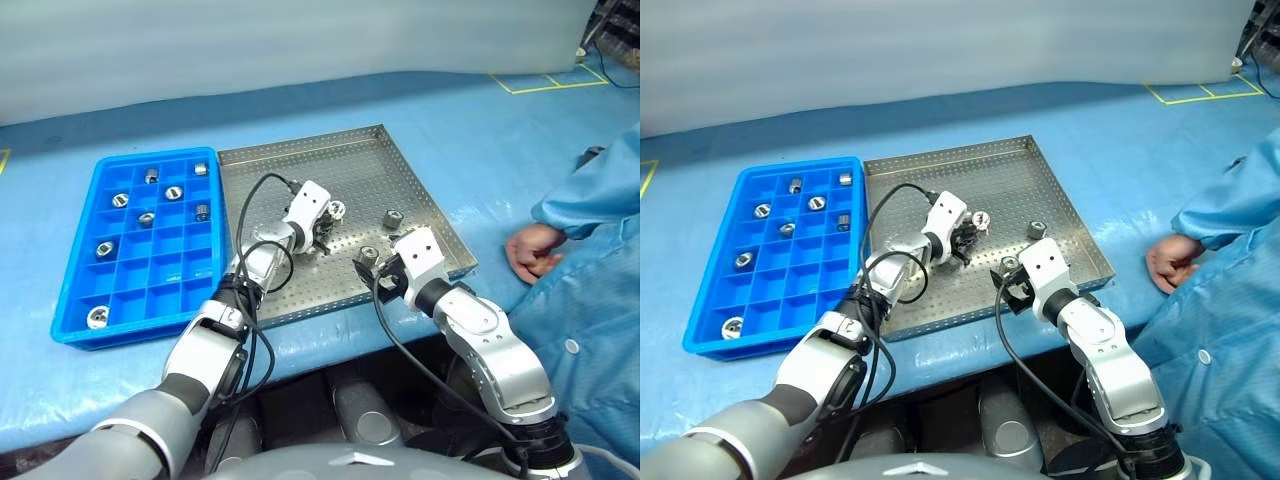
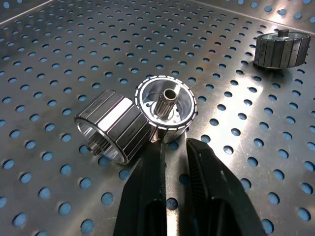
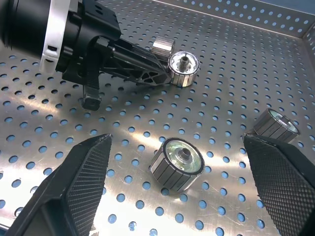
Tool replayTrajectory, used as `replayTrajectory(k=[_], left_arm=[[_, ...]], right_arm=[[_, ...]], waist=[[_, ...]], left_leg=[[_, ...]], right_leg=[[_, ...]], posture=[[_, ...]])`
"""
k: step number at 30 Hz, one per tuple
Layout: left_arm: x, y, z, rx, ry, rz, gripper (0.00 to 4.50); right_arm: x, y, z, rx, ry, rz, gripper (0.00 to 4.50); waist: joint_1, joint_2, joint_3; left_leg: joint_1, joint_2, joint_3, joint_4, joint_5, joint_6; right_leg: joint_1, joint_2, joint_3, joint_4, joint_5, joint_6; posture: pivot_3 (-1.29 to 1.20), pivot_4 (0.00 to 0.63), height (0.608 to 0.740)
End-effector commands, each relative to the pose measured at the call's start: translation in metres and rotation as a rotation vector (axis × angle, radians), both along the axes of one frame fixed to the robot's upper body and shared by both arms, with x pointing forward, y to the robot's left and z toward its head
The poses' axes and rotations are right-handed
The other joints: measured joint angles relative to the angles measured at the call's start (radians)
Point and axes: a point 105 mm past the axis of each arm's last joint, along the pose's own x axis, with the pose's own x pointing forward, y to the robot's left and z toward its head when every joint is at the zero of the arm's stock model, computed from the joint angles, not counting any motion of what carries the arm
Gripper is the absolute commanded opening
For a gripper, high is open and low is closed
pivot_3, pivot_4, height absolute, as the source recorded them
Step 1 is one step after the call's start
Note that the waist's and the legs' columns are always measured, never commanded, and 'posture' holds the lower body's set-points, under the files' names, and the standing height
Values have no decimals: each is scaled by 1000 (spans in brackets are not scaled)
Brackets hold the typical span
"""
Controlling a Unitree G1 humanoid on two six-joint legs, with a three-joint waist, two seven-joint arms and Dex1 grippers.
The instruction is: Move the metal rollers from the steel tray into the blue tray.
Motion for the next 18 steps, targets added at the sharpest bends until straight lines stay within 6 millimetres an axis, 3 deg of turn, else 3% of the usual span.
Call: replayTrajectory(k=[1,4,7,12,18], left_arm=[[-3,-6,30,-97,-68,-71,31],[-5,0,37,-108,-90,-100,31],[-3,5,44,-94,-135,-109,576],[9,8,46,-55,-166,-39,2230],[20,-3,42,-8,-171,-11,4200]], right_arm=[[3,0,13,5,-64,-5,4500],[3,0,12,5,-62,-4,4500],[3,3,12,8,-60,6,4500],[4,4,13,11,-63,6,4500],[2,2,12,11,-62,-4,4500]], waist=[[-3,0,0],[-5,0,0],[-6,0,0],[-3,0,0],[-7,0,0]], left_leg=[[0,0,0,0,0,0],[0,0,0,0,0,0],[1,0,0,0,0,0],[0,0,0,0,0,0],[0,0,0,0,0,0]], right_leg=[[0,0,0,0,0,0],[0,0,0,0,0,0],[0,0,0,0,0,0],[0,0,0,0,0,0],[0,0,0,0,0,1]], posture=[[-243,150,740],[-237,150,740],[-233,150,740],[-239,150,740],[-264,150,740]])
